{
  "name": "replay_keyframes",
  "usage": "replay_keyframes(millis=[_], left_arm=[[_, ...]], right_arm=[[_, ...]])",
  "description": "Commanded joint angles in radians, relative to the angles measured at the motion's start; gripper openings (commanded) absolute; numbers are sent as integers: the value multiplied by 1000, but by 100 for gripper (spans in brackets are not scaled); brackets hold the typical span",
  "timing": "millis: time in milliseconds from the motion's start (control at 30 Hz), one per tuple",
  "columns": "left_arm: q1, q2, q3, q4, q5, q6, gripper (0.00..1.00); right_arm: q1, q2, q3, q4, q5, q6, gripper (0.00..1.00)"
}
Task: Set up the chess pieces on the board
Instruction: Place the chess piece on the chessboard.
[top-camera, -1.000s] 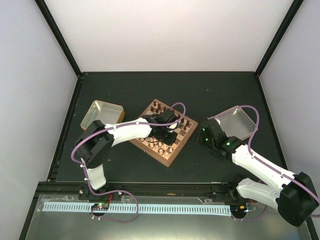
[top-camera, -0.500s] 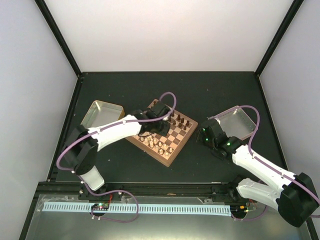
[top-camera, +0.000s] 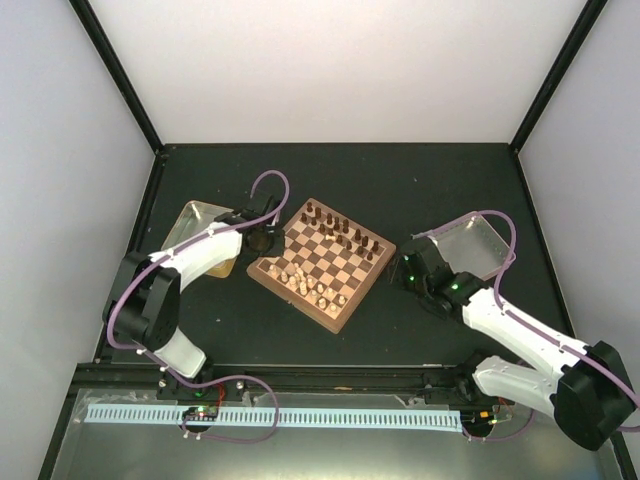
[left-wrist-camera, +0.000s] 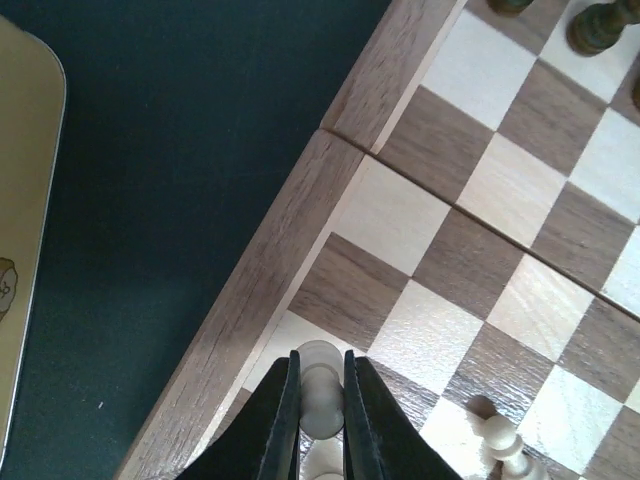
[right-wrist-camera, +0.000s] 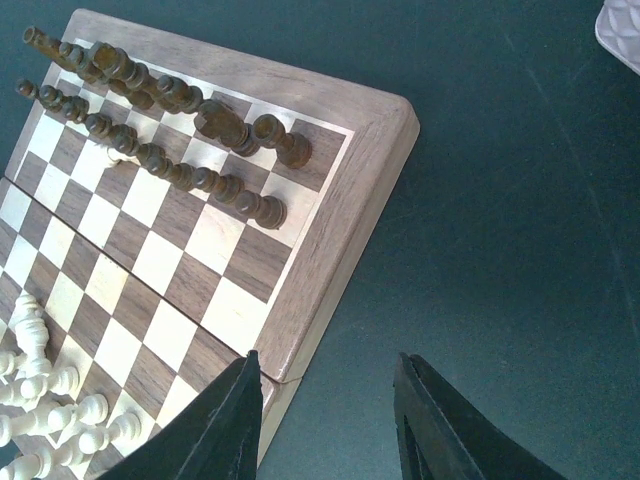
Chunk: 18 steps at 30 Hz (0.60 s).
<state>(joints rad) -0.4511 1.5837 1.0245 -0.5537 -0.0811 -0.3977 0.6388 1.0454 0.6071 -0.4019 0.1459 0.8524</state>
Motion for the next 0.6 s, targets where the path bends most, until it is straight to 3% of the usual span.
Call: replay_keyframes(millis=[0,567], left_arm=[[31,29,-7,28,35,-1,7],[38,69,-26,-22,16,30,9]], right_arm=[[-6,15,8,26,-12,7,38],[-6,60,21,44,-30,4,38]])
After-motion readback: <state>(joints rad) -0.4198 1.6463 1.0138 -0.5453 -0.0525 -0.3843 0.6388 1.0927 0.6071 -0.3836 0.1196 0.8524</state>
